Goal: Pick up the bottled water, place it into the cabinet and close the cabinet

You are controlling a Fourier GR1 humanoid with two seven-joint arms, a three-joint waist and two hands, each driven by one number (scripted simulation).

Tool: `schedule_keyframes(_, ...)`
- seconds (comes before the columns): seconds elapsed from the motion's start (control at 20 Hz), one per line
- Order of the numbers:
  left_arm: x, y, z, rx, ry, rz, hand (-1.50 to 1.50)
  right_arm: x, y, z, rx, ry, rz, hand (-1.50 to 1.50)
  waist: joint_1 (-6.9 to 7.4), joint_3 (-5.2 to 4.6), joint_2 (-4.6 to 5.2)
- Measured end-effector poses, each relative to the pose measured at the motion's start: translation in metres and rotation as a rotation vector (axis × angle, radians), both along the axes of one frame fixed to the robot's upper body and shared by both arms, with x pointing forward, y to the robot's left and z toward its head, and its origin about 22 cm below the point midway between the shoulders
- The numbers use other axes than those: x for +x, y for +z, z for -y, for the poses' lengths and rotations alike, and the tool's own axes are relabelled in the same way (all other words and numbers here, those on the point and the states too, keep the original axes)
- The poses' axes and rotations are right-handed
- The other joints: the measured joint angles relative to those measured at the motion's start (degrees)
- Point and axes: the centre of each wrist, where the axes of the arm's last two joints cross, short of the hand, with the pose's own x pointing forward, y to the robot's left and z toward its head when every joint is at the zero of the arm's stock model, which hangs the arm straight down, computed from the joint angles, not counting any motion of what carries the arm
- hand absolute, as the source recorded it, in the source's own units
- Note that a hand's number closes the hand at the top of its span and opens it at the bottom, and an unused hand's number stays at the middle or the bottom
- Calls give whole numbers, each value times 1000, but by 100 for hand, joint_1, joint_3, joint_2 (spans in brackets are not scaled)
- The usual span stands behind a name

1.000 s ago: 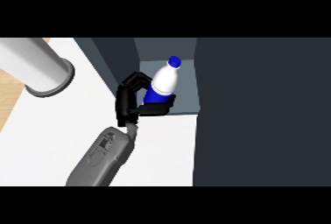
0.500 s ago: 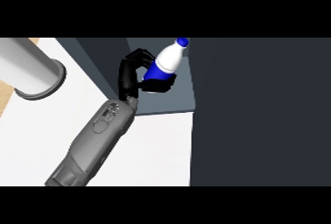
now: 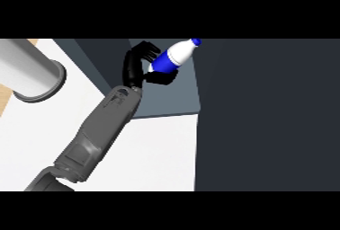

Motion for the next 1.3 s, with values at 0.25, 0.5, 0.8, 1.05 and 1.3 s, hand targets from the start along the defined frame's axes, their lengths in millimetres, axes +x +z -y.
schedule_keyframes(0.25,6,-3,0,31,38,-2,-150,0,-1,3,7,1,3,-150,-11,3,2)
schedule_keyframes(0.5,9,-4,-2,21,53,-31,-150,1,0,2,1,-3,3,-150,-28,9,1)
schedule_keyframes(0.8,11,-4,-3,-2,53,-21,-150,-2,1,4,4,2,8,-150,-36,12,4)
schedule_keyframes(1.05,13,1,-3,-88,-19,35,-150,-5,-3,-1,9,-4,11,-150,-11,-2,14)
schedule_keyframes(1.3,12,2,0,-203,-112,111,-150,-12,1,1,-2,-15,17,-150,69,1,-11)
